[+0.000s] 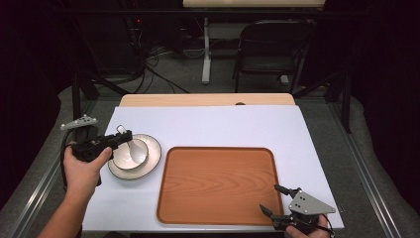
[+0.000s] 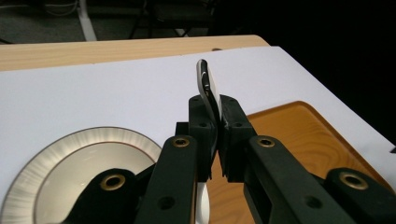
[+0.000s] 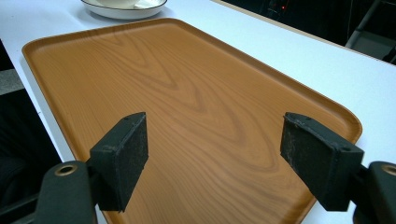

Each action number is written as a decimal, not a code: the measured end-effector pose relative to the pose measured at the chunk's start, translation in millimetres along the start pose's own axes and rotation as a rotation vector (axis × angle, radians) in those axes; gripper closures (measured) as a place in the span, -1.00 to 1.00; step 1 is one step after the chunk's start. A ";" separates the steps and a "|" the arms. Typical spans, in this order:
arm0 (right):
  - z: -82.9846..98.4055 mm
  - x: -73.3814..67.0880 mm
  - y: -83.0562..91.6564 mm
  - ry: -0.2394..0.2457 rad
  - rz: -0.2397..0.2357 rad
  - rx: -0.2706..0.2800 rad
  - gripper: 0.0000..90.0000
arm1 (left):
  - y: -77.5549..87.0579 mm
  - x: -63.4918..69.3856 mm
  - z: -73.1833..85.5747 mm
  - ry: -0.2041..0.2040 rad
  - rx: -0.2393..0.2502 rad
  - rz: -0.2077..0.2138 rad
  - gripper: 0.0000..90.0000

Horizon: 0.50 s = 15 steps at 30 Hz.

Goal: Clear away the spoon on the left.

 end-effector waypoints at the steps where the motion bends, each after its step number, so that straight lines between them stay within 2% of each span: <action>1: 0.0 0.0 0.0 0.000 0.000 0.000 -0.49 | -1.8 3.2 -0.4 -0.004 -0.007 0.008 0.89; 6: 0.0 0.0 0.1 0.000 0.000 0.000 -0.49 | -13.7 19.9 -1.4 -0.025 -0.057 0.050 0.89; 7: 0.0 0.0 0.1 0.000 0.000 0.000 -0.49 | -13.7 19.9 -1.4 -0.025 -0.057 0.050 0.89; 8: 0.0 0.0 0.1 -0.001 0.000 0.000 -0.49 | -19.5 27.1 -0.7 -0.039 -0.091 0.063 0.89; 15: 0.0 -0.1 0.3 0.001 -0.001 0.002 -0.49 | -36.2 46.0 4.0 -0.093 -0.192 0.078 0.89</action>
Point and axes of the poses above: each handheld gripper's, and its own axes: y roughly backward along the jaws, z roughly out of its underside, x roughly to its right, the point moved 6 cm from there along -y, roughly forward along the jaws, and after that the axes turned 1 degree about -x, right-handed, at the moved point
